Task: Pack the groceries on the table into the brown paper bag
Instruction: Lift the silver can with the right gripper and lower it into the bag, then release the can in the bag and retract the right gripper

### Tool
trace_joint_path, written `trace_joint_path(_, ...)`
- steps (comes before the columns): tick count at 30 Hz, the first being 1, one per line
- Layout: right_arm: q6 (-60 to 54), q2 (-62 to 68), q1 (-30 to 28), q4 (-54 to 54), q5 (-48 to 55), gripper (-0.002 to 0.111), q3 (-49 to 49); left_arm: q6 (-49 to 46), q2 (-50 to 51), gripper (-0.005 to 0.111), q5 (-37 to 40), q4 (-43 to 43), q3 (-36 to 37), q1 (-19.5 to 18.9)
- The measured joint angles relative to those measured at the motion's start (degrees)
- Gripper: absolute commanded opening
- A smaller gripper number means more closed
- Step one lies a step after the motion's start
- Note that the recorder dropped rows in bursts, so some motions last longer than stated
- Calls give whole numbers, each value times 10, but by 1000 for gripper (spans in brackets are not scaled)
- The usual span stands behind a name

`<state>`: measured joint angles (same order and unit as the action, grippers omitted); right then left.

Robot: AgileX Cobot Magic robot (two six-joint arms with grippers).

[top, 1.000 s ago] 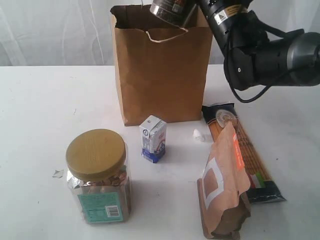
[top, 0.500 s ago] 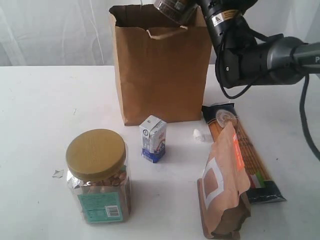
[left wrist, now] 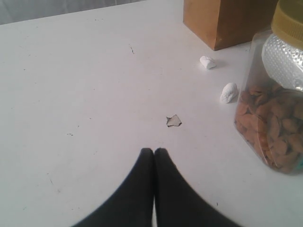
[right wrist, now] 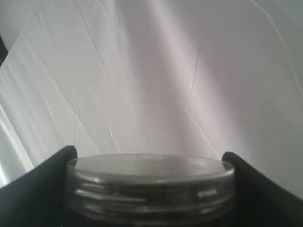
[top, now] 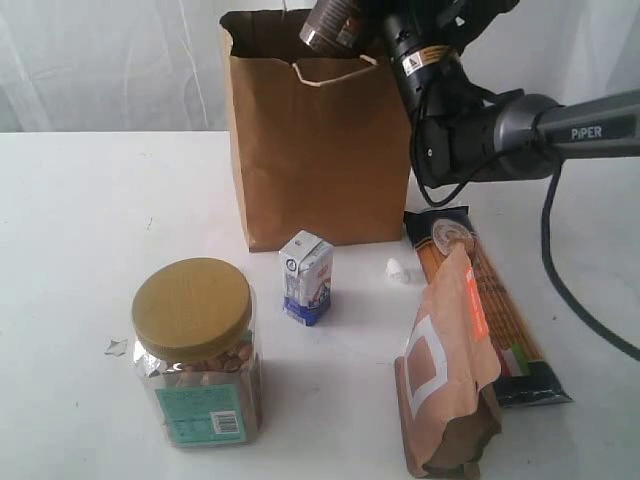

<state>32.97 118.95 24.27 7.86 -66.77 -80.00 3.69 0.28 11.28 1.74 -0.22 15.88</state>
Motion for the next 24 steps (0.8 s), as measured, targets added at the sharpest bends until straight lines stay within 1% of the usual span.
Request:
trace_joint_path(6,0,14,0,0,13,1,-14,0,0,0,0,0,0,0)
trace_joint_path(8,0,14,0,-1,40,4,-24,0,0,0,0,0,0,0)
trace_joint_path(12,0,15,0,-10,87,16,-40,0,0,0,0,0,0,0)
trace_joint_path(14,-3,16,0,-14,99,24,-45,0,0,0,0,0,0,0)
trace_joint_path(17,-20,16,0,-18,117,40,-52,0,0,0,0,0,0,0)
trace_joint_path(19,-25,16,0,-19,126,48,-55,0,0,0,0,0,0,0)
trace_joint_path(21,-26,16,0,-22,127,52,-55,0,0,0,0,0,0,0)
trace_joint_path(24,-26,16,0,-22,133,53,-55,0,0,0,0,0,0,0)
